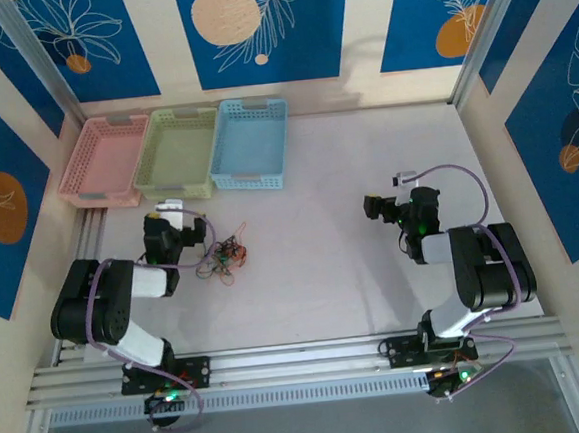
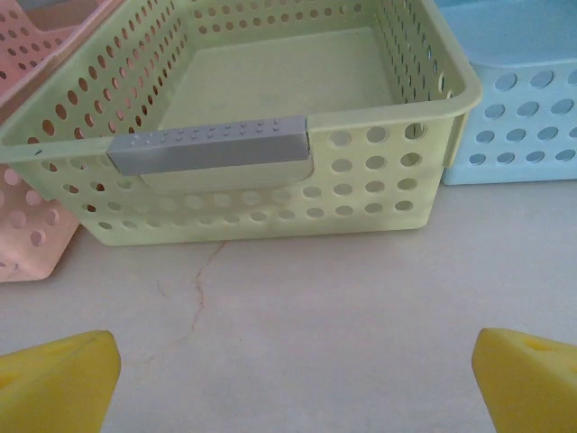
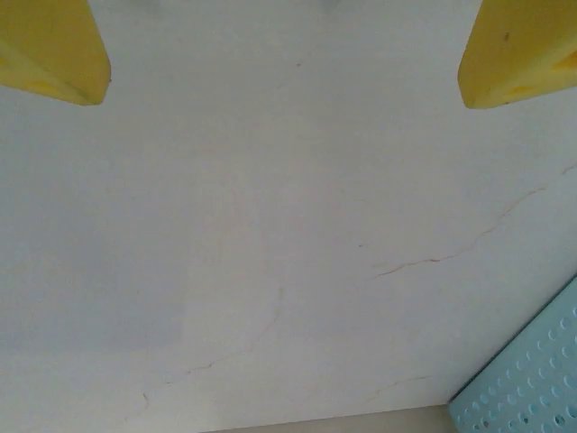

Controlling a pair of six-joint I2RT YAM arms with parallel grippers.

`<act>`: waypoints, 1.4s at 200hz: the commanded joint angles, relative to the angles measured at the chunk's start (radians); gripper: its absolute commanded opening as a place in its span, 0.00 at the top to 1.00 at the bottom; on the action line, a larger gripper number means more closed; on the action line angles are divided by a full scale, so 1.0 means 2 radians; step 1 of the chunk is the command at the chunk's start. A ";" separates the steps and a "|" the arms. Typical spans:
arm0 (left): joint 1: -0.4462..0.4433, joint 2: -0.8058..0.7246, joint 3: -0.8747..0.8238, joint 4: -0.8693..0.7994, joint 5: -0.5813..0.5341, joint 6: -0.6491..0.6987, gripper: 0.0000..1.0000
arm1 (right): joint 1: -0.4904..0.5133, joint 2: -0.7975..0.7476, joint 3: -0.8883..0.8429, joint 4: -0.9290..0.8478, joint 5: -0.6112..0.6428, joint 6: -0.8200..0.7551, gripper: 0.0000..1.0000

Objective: Untangle the cables

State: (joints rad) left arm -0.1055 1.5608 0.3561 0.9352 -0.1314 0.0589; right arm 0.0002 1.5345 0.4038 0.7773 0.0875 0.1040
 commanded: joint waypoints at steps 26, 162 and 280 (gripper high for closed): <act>0.007 0.000 0.007 0.005 -0.001 -0.005 0.00 | -0.002 -0.006 0.007 0.013 -0.008 -0.002 0.01; 0.007 0.000 0.007 0.005 -0.001 -0.005 0.00 | -0.002 -0.006 0.007 0.013 -0.007 -0.002 0.01; 0.011 0.000 0.007 0.003 0.006 -0.006 0.00 | -0.002 -0.006 0.008 0.010 -0.008 -0.003 0.01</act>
State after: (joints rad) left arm -0.1001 1.5608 0.3561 0.9348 -0.1307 0.0589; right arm -0.0006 1.5345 0.4038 0.7773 0.0853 0.1040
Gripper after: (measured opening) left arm 0.998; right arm 0.991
